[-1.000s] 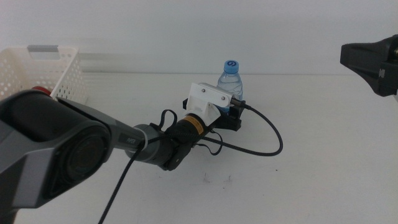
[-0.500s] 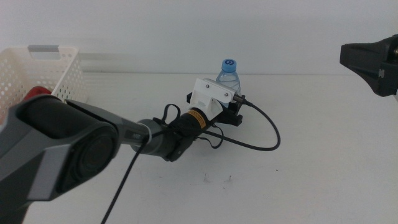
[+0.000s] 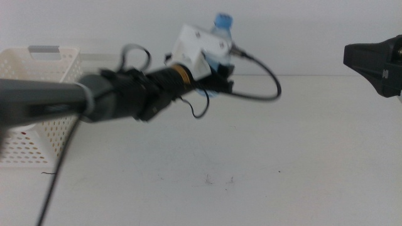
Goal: Use arms to grab the bottles and put them into the dustbin to the left of the table.
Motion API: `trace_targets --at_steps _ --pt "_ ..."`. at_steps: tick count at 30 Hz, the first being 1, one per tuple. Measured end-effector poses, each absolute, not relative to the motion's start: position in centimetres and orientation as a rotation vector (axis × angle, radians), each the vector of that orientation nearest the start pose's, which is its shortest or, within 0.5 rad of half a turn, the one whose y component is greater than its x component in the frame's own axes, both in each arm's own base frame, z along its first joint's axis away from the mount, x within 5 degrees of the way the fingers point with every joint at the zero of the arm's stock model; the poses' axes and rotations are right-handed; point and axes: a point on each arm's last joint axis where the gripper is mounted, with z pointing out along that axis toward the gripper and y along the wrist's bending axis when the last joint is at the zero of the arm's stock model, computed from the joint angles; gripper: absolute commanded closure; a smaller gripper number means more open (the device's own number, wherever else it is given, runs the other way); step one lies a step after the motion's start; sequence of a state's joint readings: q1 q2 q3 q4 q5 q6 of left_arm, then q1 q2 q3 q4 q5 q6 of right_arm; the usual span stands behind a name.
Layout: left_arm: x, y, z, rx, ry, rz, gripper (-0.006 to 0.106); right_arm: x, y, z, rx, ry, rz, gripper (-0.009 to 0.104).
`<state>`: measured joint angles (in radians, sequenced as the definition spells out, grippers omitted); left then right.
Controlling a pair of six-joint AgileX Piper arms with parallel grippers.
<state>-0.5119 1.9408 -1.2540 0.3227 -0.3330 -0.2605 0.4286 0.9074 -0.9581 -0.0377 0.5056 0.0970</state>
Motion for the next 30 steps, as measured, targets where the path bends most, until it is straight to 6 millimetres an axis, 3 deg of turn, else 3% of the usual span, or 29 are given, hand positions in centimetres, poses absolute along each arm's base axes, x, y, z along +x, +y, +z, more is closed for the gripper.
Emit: trace_targets --at_steps 3,7,11,17,21,24,30 --pt "37.2 -21.4 25.4 0.556 1.835 -0.371 0.102 17.1 7.6 39.3 -0.342 1.921 0.309 0.007" --pt "35.5 -18.3 29.1 0.476 1.969 -0.277 0.102 17.1 7.6 39.3 -0.342 1.921 0.309 0.007" --pt "34.5 -12.1 33.2 0.309 2.165 -0.209 0.102 17.1 7.6 39.3 -0.342 1.921 0.309 0.007" --pt "33.8 -1.7 36.7 0.254 2.393 -0.15 0.102 17.1 7.6 39.3 -0.342 1.921 0.309 0.007" --pt "33.4 3.3 37.5 0.13 2.449 -0.104 0.102 17.1 7.6 39.3 -0.342 1.921 0.309 0.007" --pt "33.3 6.3 36.9 0.048 2.488 -0.073 0.102 17.1 7.6 39.3 -0.342 1.921 0.309 0.007" --pt "34.8 8.3 33.8 0.017 2.586 -0.081 0.102 17.1 7.6 39.3 -0.342 1.921 0.309 0.007"
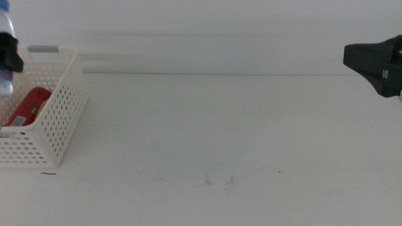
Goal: Use arms to grab the bottles and put them into the dustbin to the left of the table.
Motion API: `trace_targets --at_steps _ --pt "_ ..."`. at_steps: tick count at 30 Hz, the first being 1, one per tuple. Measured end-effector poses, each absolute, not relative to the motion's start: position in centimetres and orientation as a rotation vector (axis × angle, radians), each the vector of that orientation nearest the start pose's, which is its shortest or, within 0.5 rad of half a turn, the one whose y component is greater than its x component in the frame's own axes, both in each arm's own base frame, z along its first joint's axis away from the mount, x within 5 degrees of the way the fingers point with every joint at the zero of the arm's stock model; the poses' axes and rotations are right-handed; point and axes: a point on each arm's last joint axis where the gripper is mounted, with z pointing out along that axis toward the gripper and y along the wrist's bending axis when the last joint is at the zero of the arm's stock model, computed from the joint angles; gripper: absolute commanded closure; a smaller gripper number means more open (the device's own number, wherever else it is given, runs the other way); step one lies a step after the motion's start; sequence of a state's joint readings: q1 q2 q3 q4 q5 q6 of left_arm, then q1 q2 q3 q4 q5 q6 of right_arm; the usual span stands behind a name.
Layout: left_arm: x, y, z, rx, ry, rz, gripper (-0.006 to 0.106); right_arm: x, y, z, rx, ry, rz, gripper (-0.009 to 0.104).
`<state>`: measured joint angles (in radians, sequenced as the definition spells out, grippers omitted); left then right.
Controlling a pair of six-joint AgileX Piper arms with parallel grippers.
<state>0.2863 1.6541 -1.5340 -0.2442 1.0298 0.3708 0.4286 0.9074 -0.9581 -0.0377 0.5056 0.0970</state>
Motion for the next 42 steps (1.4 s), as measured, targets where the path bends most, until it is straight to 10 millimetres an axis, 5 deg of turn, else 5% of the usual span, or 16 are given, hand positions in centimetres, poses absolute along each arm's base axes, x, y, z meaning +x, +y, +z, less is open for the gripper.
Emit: trace_targets --at_steps 17,20,26,34,42 --pt "39.6 10.0 24.7 0.079 2.721 -0.077 0.098 17.1 7.6 39.3 -0.342 1.921 0.309 0.007" --pt "40.2 10.1 23.8 0.088 2.714 -0.086 0.079 17.1 7.6 39.3 -0.342 1.921 0.309 0.007" --pt "40.3 10.2 23.6 0.094 2.706 -0.077 0.009 17.1 7.6 39.3 -0.342 1.921 0.309 0.007" --pt "39.7 10.0 25.8 0.054 2.7 -0.093 0.007 17.1 7.6 39.3 -0.342 1.921 0.309 0.007" --pt "35.6 6.0 35.5 0.096 2.473 -0.169 0.007 17.1 7.6 39.3 -0.342 1.921 0.309 0.007"
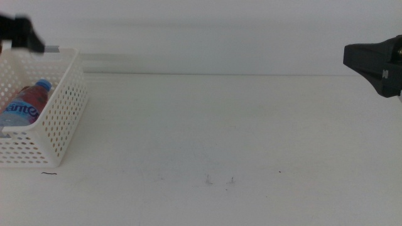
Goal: Use arms to grab the bottles and put them into the dustbin to the left of the table.
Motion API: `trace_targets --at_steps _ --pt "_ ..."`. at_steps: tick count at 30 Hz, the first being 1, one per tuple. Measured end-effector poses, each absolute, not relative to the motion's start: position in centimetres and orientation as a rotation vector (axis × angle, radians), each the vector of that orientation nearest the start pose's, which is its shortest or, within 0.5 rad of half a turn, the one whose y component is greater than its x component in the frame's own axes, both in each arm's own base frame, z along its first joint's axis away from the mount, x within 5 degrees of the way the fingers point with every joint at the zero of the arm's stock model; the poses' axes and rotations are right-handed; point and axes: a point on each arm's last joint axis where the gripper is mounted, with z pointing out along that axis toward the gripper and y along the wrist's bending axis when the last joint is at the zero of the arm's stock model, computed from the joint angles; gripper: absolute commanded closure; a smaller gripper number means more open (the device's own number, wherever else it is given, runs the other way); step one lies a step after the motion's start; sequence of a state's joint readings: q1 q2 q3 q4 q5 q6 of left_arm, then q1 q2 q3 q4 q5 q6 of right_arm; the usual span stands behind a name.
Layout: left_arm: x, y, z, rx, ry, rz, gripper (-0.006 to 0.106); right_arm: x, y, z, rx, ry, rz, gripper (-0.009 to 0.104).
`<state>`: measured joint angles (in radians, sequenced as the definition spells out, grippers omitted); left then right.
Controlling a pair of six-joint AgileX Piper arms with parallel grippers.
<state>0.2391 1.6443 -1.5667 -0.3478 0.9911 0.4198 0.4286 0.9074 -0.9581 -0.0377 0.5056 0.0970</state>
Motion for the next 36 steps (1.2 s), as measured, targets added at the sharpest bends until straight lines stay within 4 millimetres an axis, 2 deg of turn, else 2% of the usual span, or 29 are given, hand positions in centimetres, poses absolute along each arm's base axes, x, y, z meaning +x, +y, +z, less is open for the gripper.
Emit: trace_targets --at_steps 4,7,9,12,15,17,21,24,29,36 --pt "32.8 2.5 40.3 0.181 2.326 -0.231 0.007 17.1 7.6 39.3 -0.342 1.921 0.309 0.007" --pt "29.8 0.2 43.3 0.263 2.242 -0.264 0.007 17.1 7.6 39.3 -0.342 1.921 0.309 0.007" --pt "27.6 -1.3 45.0 0.335 2.194 -0.278 0.007 17.1 7.6 39.3 -0.342 1.921 0.309 0.007" --pt "24.3 -3.1 46.4 0.405 2.116 -0.28 0.007 17.1 7.6 39.3 -0.342 1.921 0.309 0.007" --pt "20.8 -4.5 46.2 0.399 2.049 -0.281 0.007 17.1 7.6 39.3 -0.342 1.921 0.309 0.007" --pt "18.0 -4.6 45.6 0.362 1.995 -0.265 0.007 17.1 7.6 39.3 -0.342 1.921 0.309 0.007" --pt "13.8 -3.8 42.9 0.266 1.92 -0.243 0.007 17.1 7.6 39.3 -0.342 1.921 0.309 0.007" --pt "11.8 -2.9 40.8 0.204 1.906 -0.215 0.007 17.1 7.6 39.3 -0.342 1.921 0.309 0.007" --pt "10.2 -2.3 39.5 0.181 1.897 -0.185 0.007 17.1 7.6 39.3 -0.342 1.921 0.309 0.007" --pt "9.8 -2.3 39.6 0.175 1.879 -0.192 0.007 17.1 7.6 39.3 -0.342 1.921 0.309 0.007"
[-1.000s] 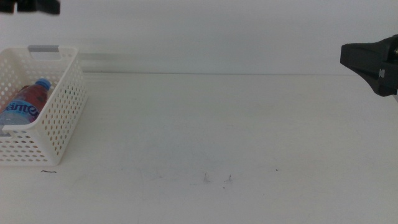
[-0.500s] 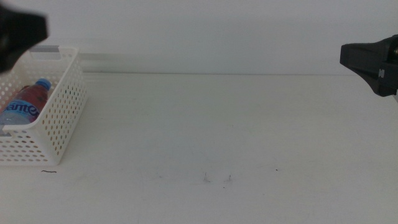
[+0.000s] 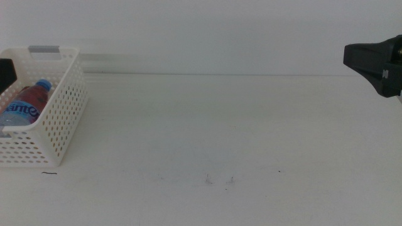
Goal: Use arms to grab the bottles and put them into the dustbin to the left of the table.
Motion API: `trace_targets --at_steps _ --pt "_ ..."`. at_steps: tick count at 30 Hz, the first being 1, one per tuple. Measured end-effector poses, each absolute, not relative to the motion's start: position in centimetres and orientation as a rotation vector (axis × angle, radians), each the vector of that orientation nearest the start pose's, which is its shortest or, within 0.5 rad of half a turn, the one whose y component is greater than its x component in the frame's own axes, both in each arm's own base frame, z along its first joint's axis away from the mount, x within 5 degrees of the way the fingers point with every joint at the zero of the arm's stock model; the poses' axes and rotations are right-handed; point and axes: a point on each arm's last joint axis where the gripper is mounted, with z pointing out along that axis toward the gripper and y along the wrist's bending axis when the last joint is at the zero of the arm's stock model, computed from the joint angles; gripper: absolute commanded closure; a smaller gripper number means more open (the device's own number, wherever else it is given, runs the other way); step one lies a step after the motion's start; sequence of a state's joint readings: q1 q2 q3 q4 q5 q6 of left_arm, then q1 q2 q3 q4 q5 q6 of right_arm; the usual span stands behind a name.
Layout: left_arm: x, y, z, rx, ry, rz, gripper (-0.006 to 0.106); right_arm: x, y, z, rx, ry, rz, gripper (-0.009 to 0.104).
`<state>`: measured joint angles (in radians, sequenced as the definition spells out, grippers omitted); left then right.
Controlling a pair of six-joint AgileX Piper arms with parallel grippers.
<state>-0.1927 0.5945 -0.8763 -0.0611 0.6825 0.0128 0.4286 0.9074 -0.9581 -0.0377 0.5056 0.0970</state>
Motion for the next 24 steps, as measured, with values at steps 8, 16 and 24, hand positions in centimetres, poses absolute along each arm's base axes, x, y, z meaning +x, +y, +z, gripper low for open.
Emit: trace_targets --at_steps 8,16,24 --pt "9.8 -2.3 39.6 0.172 1.881 -0.194 0.007 15.3 6.6 36.2 -0.336 1.93 0.296 0.007" --pt "7.6 -1.8 36.6 0.151 1.746 -0.201 0.007 9.5 1.9 29.0 -0.139 1.946 0.158 0.007" --pt "6.0 -1.4 25.5 0.141 1.753 -0.195 0.007 5.6 0.6 22.0 -0.042 1.806 0.119 0.007"
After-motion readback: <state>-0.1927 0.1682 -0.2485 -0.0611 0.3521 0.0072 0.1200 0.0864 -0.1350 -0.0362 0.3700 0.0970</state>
